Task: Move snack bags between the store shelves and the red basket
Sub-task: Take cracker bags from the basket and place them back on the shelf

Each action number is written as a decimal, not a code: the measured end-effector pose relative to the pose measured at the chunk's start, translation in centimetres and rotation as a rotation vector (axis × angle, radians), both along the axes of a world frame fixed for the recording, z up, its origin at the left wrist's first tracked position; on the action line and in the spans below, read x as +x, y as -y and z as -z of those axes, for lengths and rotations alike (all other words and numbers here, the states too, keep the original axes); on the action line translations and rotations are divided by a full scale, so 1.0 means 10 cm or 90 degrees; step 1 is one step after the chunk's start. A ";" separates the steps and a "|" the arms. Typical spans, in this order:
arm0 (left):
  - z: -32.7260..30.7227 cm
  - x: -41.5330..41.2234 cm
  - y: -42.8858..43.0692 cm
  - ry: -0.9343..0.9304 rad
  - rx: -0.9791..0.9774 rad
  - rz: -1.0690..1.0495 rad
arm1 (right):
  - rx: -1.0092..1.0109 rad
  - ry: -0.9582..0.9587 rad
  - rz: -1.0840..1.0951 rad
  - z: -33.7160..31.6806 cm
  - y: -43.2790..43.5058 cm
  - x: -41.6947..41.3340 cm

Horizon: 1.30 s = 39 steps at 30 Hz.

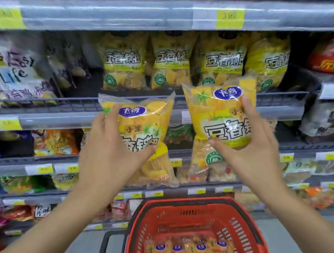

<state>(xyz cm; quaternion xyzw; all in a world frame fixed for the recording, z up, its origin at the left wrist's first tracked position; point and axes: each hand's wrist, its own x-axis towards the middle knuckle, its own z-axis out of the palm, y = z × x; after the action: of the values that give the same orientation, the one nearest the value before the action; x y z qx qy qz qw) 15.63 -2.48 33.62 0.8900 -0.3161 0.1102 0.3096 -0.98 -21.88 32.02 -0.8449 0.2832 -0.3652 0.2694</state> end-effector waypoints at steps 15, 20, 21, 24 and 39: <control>-0.68 1.61 0.34 0.038 -0.148 -0.157 | -0.023 0.034 0.023 -0.44 0.07 0.80; -0.56 2.04 0.47 0.095 -0.131 -0.166 | -0.003 0.045 -0.021 -0.37 0.01 1.07; -0.51 2.12 0.48 0.093 -0.112 -0.180 | 0.004 0.057 -0.022 -0.40 0.03 1.13; -0.33 2.27 0.51 0.089 -0.040 -0.208 | 0.009 0.095 -0.027 -0.49 0.10 1.29; -0.17 2.22 0.59 0.024 -0.131 -0.237 | -0.093 -0.009 0.034 -0.41 0.39 2.19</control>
<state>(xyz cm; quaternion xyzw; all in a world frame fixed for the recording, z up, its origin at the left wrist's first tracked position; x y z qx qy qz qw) 37.80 -8.34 35.32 0.8946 -0.1390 0.2134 0.3671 20.89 -25.82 36.17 -0.8572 0.2800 -0.3855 0.1954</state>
